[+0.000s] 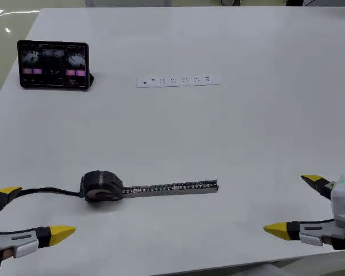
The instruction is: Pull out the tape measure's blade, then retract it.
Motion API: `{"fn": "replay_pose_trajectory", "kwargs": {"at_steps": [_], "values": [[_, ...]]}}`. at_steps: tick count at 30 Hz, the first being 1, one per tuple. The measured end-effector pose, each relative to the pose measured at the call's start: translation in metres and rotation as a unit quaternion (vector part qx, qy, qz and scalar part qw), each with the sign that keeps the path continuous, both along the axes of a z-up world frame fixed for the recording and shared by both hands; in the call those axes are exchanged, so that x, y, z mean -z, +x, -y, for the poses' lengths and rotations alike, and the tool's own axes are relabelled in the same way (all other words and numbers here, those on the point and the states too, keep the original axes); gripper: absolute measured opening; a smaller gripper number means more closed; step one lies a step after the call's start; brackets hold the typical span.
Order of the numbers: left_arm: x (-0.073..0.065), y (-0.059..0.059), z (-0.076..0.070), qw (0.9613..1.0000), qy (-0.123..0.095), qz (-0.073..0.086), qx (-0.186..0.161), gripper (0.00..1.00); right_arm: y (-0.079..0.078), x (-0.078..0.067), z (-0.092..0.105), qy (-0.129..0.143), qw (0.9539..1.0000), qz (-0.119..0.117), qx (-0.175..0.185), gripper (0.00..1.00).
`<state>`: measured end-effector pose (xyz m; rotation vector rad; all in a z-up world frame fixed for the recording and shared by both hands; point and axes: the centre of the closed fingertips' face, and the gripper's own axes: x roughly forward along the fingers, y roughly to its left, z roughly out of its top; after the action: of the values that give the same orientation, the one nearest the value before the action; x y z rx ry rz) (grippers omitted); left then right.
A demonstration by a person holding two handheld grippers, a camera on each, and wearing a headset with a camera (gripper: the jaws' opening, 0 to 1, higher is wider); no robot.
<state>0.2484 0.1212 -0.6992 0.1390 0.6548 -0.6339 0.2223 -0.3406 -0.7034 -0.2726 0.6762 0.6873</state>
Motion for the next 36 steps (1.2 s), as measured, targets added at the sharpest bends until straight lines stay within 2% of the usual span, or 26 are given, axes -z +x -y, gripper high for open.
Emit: {"fn": "replay_pose_trajectory", "kwargs": {"at_steps": [8, 10, 13, 18, 20, 25, 31, 32, 33, 35, 36], "values": [[0.002, -0.004, 0.01, 0.9997, 0.011, 0.005, 0.02, 0.99, -0.001, 0.003, 0.005, 0.001, 0.9999, -0.012, -0.004, 0.99], [0.002, -0.004, 0.009, 0.9997, 0.014, 0.004, 0.019, 0.99, -0.001, 0.004, 0.005, 0.004, 0.9999, -0.015, -0.002, 0.99], [0.0, -0.003, 0.009, 0.9999, 0.008, 0.003, 0.011, 0.99, -0.001, 0.005, 0.006, 0.002, 0.9999, -0.015, -0.006, 0.99], [0.001, -0.003, 0.009, 0.9998, 0.014, 0.003, 0.014, 0.99, -0.002, 0.005, 0.009, -0.008, 0.9998, -0.015, -0.006, 0.99], [0.003, -0.004, 0.008, 0.9998, 0.015, -0.003, 0.011, 0.99, -0.004, 0.006, 0.009, -0.002, 0.9997, -0.024, -0.005, 0.99], [0.004, 0.0, 0.006, 0.9998, 0.018, -0.006, 0.003, 0.99, -0.009, 0.013, 0.009, -0.011, 0.9991, -0.039, -0.015, 0.99], [0.001, 0.005, 0.014, 0.9997, 0.022, -0.007, 0.008, 0.99, -0.004, 0.016, 0.015, -0.033, 0.9982, -0.04, -0.03, 0.99], [0.0, 0.006, 0.016, 0.9997, 0.022, -0.008, 0.009, 0.99, -0.003, 0.02, 0.02, -0.057, 0.9965, -0.043, -0.042, 0.99], [0.0, 0.007, 0.018, 0.9997, 0.021, -0.01, 0.009, 0.99, -0.002, 0.021, 0.02, -0.064, 0.9957, -0.046, -0.049, 0.99], [-0.004, 0.011, 0.023, 0.9998, 0.009, -0.016, 0.004, 0.99, -0.002, 0.022, 0.017, -0.075, 0.9933, -0.058, -0.065, 0.99], [-0.006, 0.013, 0.025, 0.9999, 0.003, -0.017, 0.001, 0.99, -0.001, 0.02, 0.014, -0.075, 0.993, -0.056, -0.072, 0.99]]}}
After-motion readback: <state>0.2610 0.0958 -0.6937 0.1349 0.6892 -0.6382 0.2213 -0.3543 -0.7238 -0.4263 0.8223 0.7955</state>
